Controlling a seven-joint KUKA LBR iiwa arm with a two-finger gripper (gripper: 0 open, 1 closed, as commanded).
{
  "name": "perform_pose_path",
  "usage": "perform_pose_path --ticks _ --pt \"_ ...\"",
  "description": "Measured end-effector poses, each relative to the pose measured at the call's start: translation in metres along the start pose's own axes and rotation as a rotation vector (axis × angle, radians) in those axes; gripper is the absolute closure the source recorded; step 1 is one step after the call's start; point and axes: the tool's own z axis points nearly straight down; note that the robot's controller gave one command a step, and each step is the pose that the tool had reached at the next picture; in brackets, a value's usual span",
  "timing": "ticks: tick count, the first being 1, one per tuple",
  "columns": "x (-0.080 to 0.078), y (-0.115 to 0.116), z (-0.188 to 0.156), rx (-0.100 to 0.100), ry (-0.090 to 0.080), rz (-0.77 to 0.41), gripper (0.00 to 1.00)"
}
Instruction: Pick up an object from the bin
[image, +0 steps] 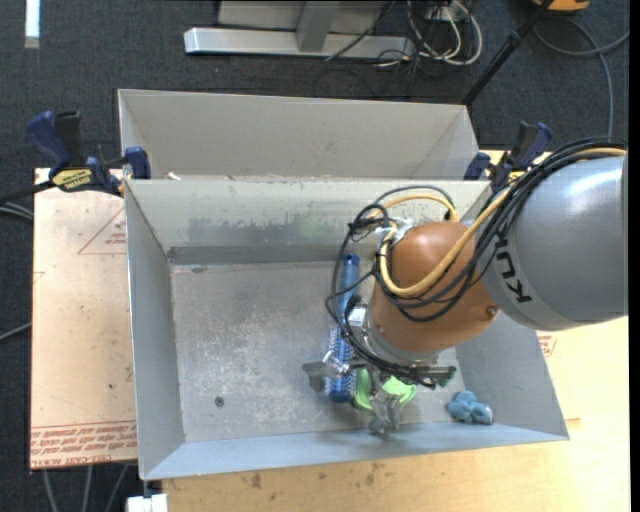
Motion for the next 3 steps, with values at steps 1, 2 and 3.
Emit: perform_pose_path --ticks 1,2,3 --pt "0.001 -0.007 -0.033 0.002 -0.002 0.025 0.0" --pt "-0.008 -0.017 -0.021 0.0 0.0 -0.146 0.0" --pt "-0.018 -0.026 -0.028 0.0 -0.001 -0.119 0.0"
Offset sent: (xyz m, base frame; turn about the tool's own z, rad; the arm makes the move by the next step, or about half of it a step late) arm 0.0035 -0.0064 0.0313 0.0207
